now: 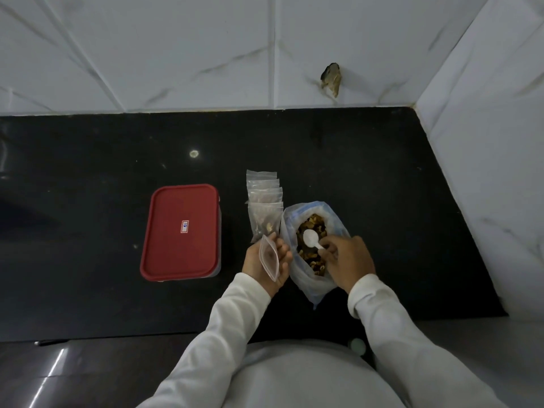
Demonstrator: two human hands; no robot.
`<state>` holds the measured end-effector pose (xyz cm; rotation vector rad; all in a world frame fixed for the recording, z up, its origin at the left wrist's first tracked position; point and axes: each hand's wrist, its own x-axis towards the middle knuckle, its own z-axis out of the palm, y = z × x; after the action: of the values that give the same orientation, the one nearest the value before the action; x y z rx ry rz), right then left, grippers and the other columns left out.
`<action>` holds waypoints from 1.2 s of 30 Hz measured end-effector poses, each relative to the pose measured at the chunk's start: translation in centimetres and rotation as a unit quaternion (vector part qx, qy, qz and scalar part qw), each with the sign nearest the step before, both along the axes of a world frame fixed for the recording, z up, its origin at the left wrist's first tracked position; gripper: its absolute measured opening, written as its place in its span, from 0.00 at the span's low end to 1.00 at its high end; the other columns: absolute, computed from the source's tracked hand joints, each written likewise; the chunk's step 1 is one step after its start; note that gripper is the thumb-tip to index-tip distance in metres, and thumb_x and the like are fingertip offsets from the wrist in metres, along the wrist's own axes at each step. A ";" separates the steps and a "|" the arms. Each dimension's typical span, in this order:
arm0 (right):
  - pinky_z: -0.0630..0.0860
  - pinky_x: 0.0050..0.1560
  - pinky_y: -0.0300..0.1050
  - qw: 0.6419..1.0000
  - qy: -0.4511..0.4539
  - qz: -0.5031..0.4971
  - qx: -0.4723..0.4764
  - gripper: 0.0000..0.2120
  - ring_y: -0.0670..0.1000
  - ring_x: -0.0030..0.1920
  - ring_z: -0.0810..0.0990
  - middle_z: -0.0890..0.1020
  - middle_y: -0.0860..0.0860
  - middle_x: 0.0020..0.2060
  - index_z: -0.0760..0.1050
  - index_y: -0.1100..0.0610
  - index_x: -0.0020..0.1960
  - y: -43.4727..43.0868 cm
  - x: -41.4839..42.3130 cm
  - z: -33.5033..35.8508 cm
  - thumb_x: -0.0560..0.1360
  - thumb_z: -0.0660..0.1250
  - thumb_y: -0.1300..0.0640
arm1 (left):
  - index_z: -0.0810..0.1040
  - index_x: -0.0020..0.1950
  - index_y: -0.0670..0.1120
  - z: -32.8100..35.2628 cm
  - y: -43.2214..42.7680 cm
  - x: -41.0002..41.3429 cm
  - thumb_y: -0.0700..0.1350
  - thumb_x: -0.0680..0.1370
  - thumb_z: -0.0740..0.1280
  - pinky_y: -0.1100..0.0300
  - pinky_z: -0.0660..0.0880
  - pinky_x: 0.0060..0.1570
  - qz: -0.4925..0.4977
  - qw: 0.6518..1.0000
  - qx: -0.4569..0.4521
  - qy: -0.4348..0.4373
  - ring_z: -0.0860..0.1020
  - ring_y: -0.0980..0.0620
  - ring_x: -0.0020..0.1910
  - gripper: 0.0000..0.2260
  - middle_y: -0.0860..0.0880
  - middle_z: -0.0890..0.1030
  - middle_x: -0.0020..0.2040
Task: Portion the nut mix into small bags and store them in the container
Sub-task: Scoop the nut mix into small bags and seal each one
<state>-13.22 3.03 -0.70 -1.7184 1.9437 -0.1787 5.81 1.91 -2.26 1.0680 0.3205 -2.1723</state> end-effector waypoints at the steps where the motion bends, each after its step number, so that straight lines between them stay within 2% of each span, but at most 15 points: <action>1: 0.73 0.46 0.42 1.000 0.009 0.010 -0.025 0.09 0.50 0.52 0.75 0.78 0.45 0.45 0.77 0.45 0.56 0.1 -0.2 0.1 0.77 0.66 0.50 | 0.80 0.34 0.45 -0.2 0.2 -0.1 0.53 0.78 0.64 0.62 0.76 0.23 -0.003 1.000 0.001 -0.001 0.81 0.52 0.28 0.17 0.49 0.80 0.31; 5: 0.76 0.48 0.42 0.994 0.088 0.061 -0.025 0.11 0.48 0.49 0.75 0.73 0.49 0.52 0.78 0.49 0.60 0.0 -1.6 1.3 0.78 0.64 0.52 | 0.79 0.31 0.46 -1.1 1.2 -0.7 0.52 0.76 0.65 0.62 0.76 0.22 0.001 1.000 0.013 0.003 0.79 0.52 0.26 0.16 0.50 0.79 0.30; 8: 0.74 0.56 0.42 0.977 0.157 0.141 0.013 0.17 0.50 0.57 0.74 0.73 0.51 0.59 0.74 0.50 0.66 -0.2 -2.1 1.1 0.78 0.64 0.54 | 0.78 0.32 0.47 -1.3 1.6 -1.1 0.52 0.73 0.67 0.63 0.75 0.23 0.007 1.000 0.023 0.005 0.78 0.54 0.26 0.13 0.51 0.78 0.29; 10: 0.71 0.59 0.43 0.972 0.146 0.180 0.027 0.20 0.53 0.62 0.72 0.74 0.52 0.62 0.72 0.51 0.69 0.0 -2.0 0.7 0.78 0.62 0.56 | 0.77 0.33 0.47 -1.4 1.5 -1.7 0.52 0.76 0.66 0.65 0.75 0.24 0.019 0.999 0.028 -0.013 0.77 0.54 0.26 0.14 0.51 0.76 0.30; 13: 0.73 0.56 0.45 0.971 0.131 0.202 0.007 0.19 0.54 0.59 0.75 0.77 0.53 0.58 0.73 0.52 0.69 0.7 -1.3 0.4 0.78 0.61 0.57 | 0.76 0.37 0.46 -1.4 1.3 -2.7 0.50 0.74 0.67 0.64 0.74 0.27 0.051 0.998 0.015 -0.045 0.73 0.54 0.30 0.10 0.49 0.73 0.33; 15: 0.75 0.54 0.47 0.983 0.079 0.164 -0.010 0.17 0.54 0.56 0.78 0.80 0.53 0.55 0.76 0.52 0.66 1.3 -1.2 0.3 0.78 0.61 0.58 | 0.76 0.38 0.46 -1.1 1.3 -3.2 0.48 0.71 0.69 0.62 0.74 0.32 0.065 0.996 0.002 -0.069 0.73 0.53 0.32 0.06 0.49 0.73 0.33; 18: 0.78 0.49 0.48 0.996 -0.029 0.078 -0.029 0.13 0.55 0.47 0.82 0.85 0.52 0.45 0.83 0.52 0.56 1.5 -1.9 -0.2 0.74 0.67 0.60 | 0.79 0.41 0.45 -0.8 1.2 -3.7 0.47 0.77 0.66 0.58 0.73 0.38 0.083 0.992 0.017 -0.089 0.75 0.52 0.35 0.08 0.47 0.78 0.29; 21: 0.79 0.47 0.50 0.994 -0.072 0.085 -0.007 0.12 0.53 0.43 0.83 0.86 0.51 0.41 0.85 0.52 0.52 1.3 -2.3 -0.2 0.72 0.69 0.62 | 0.79 0.43 0.47 -0.7 1.0 -3.8 0.46 0.77 0.66 0.59 0.75 0.48 0.102 0.991 0.021 -0.082 0.77 0.55 0.40 0.05 0.47 0.78 0.29; 23: 0.79 0.51 0.48 0.992 -0.089 0.088 -0.002 0.11 0.51 0.45 0.83 0.86 0.49 0.43 0.85 0.51 0.51 1.1 -2.0 0.0 0.73 0.68 0.62 | 0.79 0.48 0.50 -0.8 0.8 -4.0 0.46 0.76 0.66 0.59 0.74 0.41 0.101 0.991 0.025 -0.083 0.77 0.55 0.39 0.03 0.51 0.80 0.33; 25: 0.76 0.56 0.38 0.991 -0.114 0.057 0.034 0.11 0.46 0.48 0.82 0.86 0.47 0.45 0.85 0.50 0.50 0.6 -1.7 0.3 0.73 0.68 0.62 | 0.79 0.42 0.50 -1.0 0.7 -4.2 0.45 0.75 0.67 0.59 0.73 0.36 0.105 0.991 0.024 -0.078 0.77 0.54 0.35 0.03 0.52 0.79 0.35; 27: 0.72 0.58 0.31 0.986 -0.145 0.012 0.081 0.12 0.42 0.48 0.80 0.85 0.42 0.44 0.85 0.50 0.48 0.1 -1.0 0.6 0.73 0.67 0.63 | 0.77 0.36 0.46 -1.1 0.8 -4.2 0.44 0.69 0.69 0.61 0.71 0.33 0.117 0.991 0.012 -0.071 0.73 0.54 0.30 0.04 0.50 0.73 0.32; 30: 0.68 0.48 0.25 0.967 -0.196 -0.078 0.141 0.12 0.37 0.44 0.76 0.82 0.38 0.39 0.86 0.50 0.47 -0.4 -0.2 0.6 0.73 0.68 0.64 | 0.74 0.34 0.46 -1.2 0.8 -4.1 0.46 0.73 0.67 0.63 0.70 0.31 0.130 0.988 0.005 -0.079 0.70 0.54 0.29 0.08 0.50 0.71 0.31; 33: 0.72 0.40 0.31 0.939 -0.255 -0.146 0.179 0.11 0.41 0.38 0.78 0.85 0.46 0.38 0.85 0.52 0.47 -0.6 -0.3 0.7 0.74 0.66 0.65 | 0.75 0.34 0.47 -1.1 0.8 -4.0 0.46 0.71 0.68 0.63 0.70 0.34 0.137 0.988 0.002 -0.076 0.71 0.54 0.28 0.07 0.49 0.71 0.30; 36: 0.74 0.38 0.37 0.907 -0.309 -0.206 0.201 0.09 0.45 0.34 0.77 0.86 0.52 0.37 0.85 0.55 0.46 -0.8 -0.6 1.1 0.75 0.67 0.65 | 0.81 0.44 0.49 -0.9 0.9 -3.8 0.47 0.76 0.66 0.58 0.72 0.38 0.104 0.989 0.006 -0.101 0.75 0.51 0.30 0.05 0.46 0.77 0.29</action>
<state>-13.82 2.23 0.37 -0.8305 1.6712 -0.3908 1.99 2.78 -3.13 1.1951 0.3368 -1.8645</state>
